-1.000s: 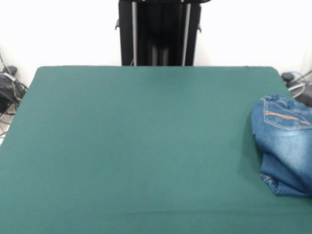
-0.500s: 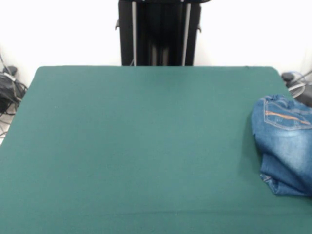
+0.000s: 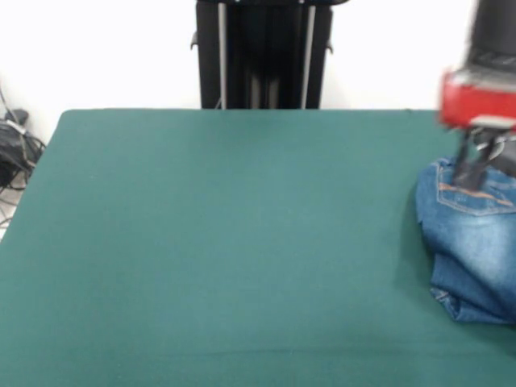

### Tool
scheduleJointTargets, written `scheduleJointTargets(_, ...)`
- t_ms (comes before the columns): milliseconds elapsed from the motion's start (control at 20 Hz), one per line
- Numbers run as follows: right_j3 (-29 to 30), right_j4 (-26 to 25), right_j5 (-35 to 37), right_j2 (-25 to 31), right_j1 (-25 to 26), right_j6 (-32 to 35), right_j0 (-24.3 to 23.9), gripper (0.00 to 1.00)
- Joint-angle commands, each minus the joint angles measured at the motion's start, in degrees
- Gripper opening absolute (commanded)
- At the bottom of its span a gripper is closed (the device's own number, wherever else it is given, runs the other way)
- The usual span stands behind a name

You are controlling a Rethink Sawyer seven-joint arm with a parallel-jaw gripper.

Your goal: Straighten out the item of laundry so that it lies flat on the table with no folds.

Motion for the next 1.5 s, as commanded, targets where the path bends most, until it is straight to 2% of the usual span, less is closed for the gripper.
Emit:
scheduleJointTargets(50,11.5,-10.4,-11.7,0.1,3.3,-2.7,-0.5,0.00)
scheduleJointTargets(300,12.9,-11.8,-9.4,0.3,-1.1,-3.0,0.2,0.00)
scheduleJointTargets(650,15.5,-10.3,-3.6,1.9,-6.5,-4.0,0.0,0.00)
scheduleJointTargets(950,14.1,-10.9,-6.7,2.8,-2.2,-2.3,0.2,0.00)
scheduleJointTargets(1150,15.7,-9.0,-5.2,3.0,-3.7,-0.4,1.0,0.00)
scheduleJointTargets(1300,14.2,-8.0,-6.8,4.6,0.4,0.4,0.3,0.00)
scheduleJointTargets(1500,14.7,-7.7,-9.2,1.8,1.2,5.4,3.4,0.00)
